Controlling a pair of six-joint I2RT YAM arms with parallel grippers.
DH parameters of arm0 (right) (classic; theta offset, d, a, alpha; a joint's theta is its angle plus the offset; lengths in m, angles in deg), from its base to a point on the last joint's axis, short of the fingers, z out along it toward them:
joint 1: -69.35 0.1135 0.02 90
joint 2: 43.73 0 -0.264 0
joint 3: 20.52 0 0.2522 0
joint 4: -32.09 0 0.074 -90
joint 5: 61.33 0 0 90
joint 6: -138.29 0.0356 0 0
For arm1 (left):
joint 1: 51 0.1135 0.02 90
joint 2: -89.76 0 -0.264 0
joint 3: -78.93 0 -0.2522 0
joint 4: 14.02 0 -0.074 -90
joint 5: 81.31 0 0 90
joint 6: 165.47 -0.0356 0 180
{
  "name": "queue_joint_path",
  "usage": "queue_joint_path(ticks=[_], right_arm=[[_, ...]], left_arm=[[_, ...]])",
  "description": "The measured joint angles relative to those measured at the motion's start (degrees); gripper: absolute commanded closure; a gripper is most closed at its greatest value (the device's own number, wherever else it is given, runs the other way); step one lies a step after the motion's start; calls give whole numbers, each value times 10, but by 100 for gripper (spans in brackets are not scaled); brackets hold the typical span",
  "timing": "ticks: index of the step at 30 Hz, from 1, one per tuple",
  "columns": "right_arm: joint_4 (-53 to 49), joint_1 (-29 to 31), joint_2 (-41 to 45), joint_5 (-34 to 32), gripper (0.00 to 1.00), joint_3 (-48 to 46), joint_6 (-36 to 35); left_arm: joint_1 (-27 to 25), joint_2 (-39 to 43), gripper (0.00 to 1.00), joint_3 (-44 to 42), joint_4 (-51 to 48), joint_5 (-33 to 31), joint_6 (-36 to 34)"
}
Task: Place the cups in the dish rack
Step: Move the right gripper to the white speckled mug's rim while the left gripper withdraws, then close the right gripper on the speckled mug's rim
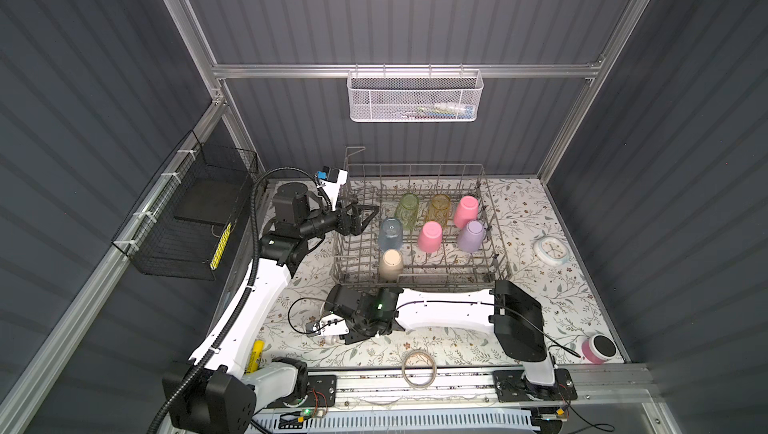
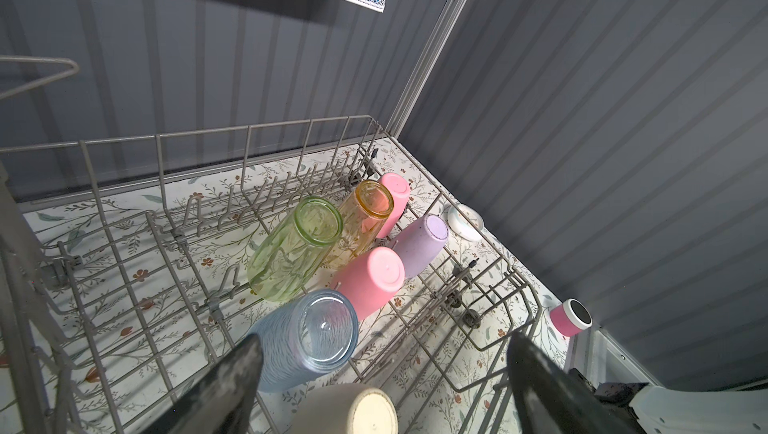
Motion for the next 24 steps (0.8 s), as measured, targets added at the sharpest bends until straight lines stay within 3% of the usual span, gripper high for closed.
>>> queue_joint_path(ticks=[10, 20, 24], right_arm=[[-64, -8, -28, 51, 74, 53, -2], [-90, -9, -52, 56, 78, 69, -2], [-94, -9, -63, 55, 83, 76, 0]], left_arm=[[5, 0, 8, -4, 2, 5, 2], [7, 0, 9, -7, 5, 11, 4], [10, 0, 9, -7, 5, 14, 4]])
